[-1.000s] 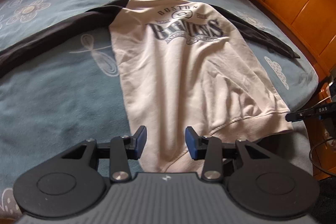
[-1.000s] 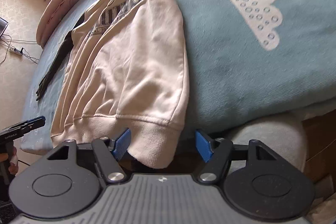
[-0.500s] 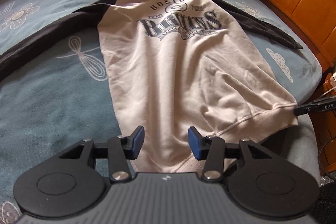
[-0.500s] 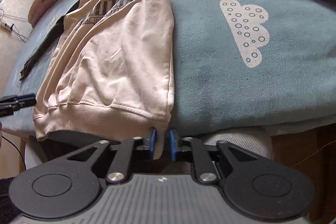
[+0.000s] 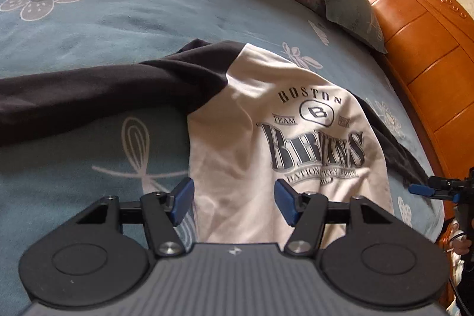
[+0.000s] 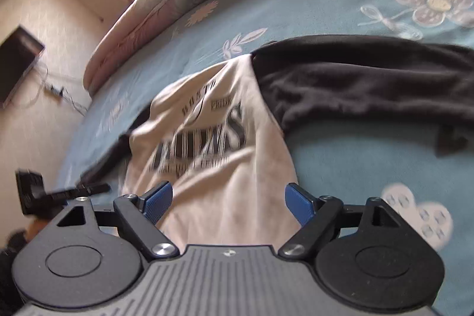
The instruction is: Fold clothes
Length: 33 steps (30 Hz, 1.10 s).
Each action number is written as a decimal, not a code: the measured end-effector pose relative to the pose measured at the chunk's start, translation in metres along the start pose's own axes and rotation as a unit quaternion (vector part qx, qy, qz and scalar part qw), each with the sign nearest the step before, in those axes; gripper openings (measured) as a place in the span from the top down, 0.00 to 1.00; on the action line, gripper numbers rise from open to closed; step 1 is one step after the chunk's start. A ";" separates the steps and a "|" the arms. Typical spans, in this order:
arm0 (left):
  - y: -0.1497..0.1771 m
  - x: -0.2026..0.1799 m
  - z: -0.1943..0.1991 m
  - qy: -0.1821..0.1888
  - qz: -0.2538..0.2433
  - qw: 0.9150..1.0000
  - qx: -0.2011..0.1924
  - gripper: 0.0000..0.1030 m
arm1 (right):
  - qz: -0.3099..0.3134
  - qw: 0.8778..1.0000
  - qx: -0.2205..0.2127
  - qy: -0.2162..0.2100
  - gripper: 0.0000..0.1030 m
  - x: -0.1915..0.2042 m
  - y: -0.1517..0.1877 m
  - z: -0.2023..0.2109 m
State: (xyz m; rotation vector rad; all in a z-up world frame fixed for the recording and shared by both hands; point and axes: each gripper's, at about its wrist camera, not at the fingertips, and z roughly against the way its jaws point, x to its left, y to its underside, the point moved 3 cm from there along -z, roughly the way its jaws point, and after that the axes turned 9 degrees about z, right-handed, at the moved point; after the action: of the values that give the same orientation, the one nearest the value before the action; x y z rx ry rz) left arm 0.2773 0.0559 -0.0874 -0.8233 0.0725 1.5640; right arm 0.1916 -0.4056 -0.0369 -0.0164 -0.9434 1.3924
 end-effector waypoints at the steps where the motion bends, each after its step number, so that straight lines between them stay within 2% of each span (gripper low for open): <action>1: -0.006 0.003 -0.009 0.004 0.007 1.000 0.002 0.41 | -0.022 1.000 -0.003 -0.005 0.16 -0.010 -0.008 -0.010; 3: -0.014 0.010 -0.022 0.005 0.015 1.000 -0.003 0.41 | -0.065 0.998 -0.008 -0.013 0.15 -0.031 -0.023 -0.031; 6: -0.025 0.022 -0.037 0.006 0.025 1.000 -0.013 0.40 | -0.134 0.991 -0.003 -0.007 0.15 -0.062 -0.025 -0.057; 7: -0.029 0.025 -0.040 0.011 0.031 0.999 -0.014 0.39 | -0.143 0.989 -0.012 -0.017 0.13 -0.067 -0.026 -0.062; 9: -0.038 0.026 -0.046 0.031 0.028 0.999 -0.019 0.31 | -0.161 0.986 -0.031 -0.041 0.10 -0.073 -0.030 -0.070; 13: -0.059 0.022 -0.062 0.040 0.030 0.998 -0.032 0.30 | -0.169 0.982 -0.062 -0.055 0.07 -0.080 -0.052 -0.086; 16: -0.073 0.025 -0.070 0.051 0.061 0.996 -0.047 0.30 | -0.172 0.979 -0.091 -0.057 0.07 -0.084 -0.067 -0.094; 20: -0.084 0.033 -0.064 0.060 0.084 0.991 -0.080 0.32 | -0.160 0.979 -0.124 -0.040 0.07 -0.088 -0.080 -0.091; 24: -0.095 0.047 -0.050 0.061 0.104 0.986 -0.111 0.32 | -0.136 0.978 -0.155 0.006 0.07 -0.098 -0.099 -0.075; 28: -0.096 0.060 -0.039 0.057 0.130 0.981 -0.130 0.32 | -0.166 0.969 -0.185 0.014 0.07 -0.117 -0.105 -0.056; 31: -0.088 0.056 -0.039 0.057 0.113 0.986 -0.107 0.32 | -0.168 0.973 -0.159 0.028 0.07 -0.116 -0.097 -0.055; 33: -0.080 0.052 -0.039 0.054 0.098 0.990 -0.087 0.31 | -0.155 0.979 -0.125 0.042 0.07 -0.108 -0.086 -0.060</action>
State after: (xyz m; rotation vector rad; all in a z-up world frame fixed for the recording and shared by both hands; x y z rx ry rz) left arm 0.3695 0.0959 -0.1102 -1.0644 0.0993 1.7265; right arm 0.3076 -0.4848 -0.0898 -0.1130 -0.9985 0.9732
